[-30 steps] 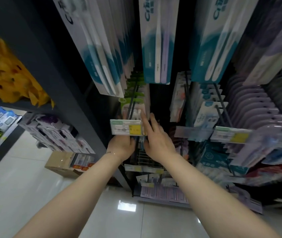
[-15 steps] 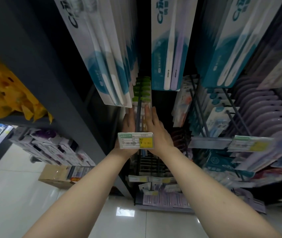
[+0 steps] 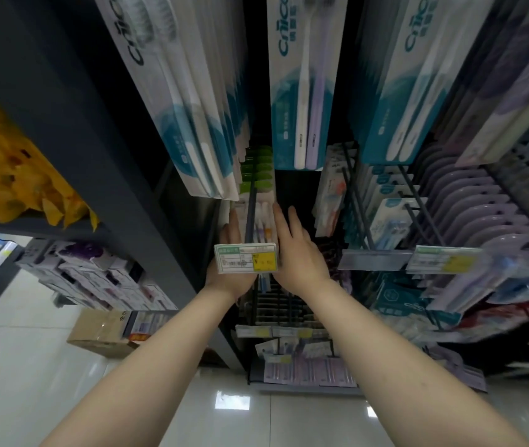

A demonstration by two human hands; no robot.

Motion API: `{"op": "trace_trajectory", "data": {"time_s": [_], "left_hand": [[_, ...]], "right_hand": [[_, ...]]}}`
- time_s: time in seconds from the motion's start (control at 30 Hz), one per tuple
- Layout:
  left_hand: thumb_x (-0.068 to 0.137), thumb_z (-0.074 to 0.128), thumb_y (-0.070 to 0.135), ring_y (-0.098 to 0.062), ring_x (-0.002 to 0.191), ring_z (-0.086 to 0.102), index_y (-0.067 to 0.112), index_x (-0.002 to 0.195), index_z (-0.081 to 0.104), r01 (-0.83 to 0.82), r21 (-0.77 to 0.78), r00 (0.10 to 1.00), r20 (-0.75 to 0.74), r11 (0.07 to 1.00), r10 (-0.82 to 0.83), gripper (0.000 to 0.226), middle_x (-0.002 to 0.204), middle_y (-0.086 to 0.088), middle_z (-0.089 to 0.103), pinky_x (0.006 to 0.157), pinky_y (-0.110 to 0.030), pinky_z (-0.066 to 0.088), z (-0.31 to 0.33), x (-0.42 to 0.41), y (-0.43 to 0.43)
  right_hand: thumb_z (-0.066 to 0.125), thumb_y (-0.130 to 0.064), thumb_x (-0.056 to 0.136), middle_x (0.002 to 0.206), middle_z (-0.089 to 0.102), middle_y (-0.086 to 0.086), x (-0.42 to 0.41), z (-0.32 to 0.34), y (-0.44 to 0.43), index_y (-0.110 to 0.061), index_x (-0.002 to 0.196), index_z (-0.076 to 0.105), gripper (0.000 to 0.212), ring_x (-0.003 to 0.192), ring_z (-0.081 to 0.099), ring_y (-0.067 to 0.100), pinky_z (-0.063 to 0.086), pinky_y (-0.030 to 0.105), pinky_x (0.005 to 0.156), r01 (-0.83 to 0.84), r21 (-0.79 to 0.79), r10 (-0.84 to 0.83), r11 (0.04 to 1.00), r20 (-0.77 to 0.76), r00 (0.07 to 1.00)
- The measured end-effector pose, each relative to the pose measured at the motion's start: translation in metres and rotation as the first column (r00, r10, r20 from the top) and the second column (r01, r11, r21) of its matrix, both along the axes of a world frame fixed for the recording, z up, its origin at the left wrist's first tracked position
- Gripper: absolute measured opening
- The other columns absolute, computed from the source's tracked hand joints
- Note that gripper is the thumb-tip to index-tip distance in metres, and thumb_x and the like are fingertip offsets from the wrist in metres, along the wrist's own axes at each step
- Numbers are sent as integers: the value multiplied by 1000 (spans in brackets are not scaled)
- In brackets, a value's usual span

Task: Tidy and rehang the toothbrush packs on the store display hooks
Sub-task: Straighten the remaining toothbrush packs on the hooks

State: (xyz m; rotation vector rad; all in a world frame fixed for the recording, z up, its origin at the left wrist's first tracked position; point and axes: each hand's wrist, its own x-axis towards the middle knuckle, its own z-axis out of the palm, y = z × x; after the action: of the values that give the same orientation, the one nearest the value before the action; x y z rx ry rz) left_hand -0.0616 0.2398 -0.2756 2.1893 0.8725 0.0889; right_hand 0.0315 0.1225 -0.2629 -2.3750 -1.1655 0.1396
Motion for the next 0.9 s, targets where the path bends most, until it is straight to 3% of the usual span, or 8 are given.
{"op": "trace_trajectory", "data": {"time_s": [0.17,0.27,0.33,0.47,0.63,0.7,0.8,0.9], "left_hand": [[94,43,44,-25,110,55,15,124,51,16,129,992,-122,991,0,42,125,-6,57,82,-26,43,10,-13,-24],[98,42,27,-26,100,56,16,105,51,63,172,984,-177,983,-32,15,107,-7,58,74,-26,42,12,-16,-39],[97,44,26,-27,100,57,14,108,50,87,162,985,-159,983,-61,17,106,-7,57,78,-30,48,12,-15,-50],[94,50,23,-29,118,50,20,138,35,204,143,976,-109,969,-189,46,136,-9,45,96,-41,48,10,-4,-76],[91,53,21,-24,130,40,21,145,29,317,142,948,-7,938,-319,59,142,-6,39,108,-40,38,5,20,-115],[93,52,20,-22,128,40,21,146,29,326,136,941,42,935,-335,58,142,-5,39,109,-34,36,7,31,-131],[97,49,20,-22,124,45,17,142,37,292,95,939,164,952,-304,47,138,-6,46,102,-18,31,9,48,-149],[100,46,18,-15,123,47,21,134,45,217,-35,945,257,976,-201,34,133,-7,51,104,-18,32,12,64,-163]], "right_hand": [[52,-24,92,160,-1,8,-2,5,-32,-23,152,0,80,140,21,31,33,41,107,41,-82,-38,996,33,999],[48,-26,94,159,3,9,-3,4,-53,-20,152,5,73,139,22,31,27,39,111,58,-124,-51,991,55,997],[45,-25,95,159,5,9,-1,3,-70,-20,152,5,70,141,20,31,23,38,115,71,-143,-71,987,5,997],[43,-25,93,153,22,13,3,2,-102,-18,153,8,70,138,25,31,25,39,114,117,-158,-120,981,-7,993],[42,-27,94,159,5,16,9,3,-141,-10,152,2,72,140,18,32,23,37,113,186,-222,-188,957,13,982],[44,-27,93,151,23,19,14,1,-154,-5,149,14,68,136,23,33,23,36,111,226,-211,-226,951,24,974],[45,-26,92,145,34,21,27,-9,-167,-2,144,30,59,136,26,32,16,32,115,291,-72,-293,954,-27,956],[46,-13,94,158,5,10,42,-8,-167,-6,151,17,64,146,1,17,-9,12,114,323,242,-294,915,-147,944]]}}
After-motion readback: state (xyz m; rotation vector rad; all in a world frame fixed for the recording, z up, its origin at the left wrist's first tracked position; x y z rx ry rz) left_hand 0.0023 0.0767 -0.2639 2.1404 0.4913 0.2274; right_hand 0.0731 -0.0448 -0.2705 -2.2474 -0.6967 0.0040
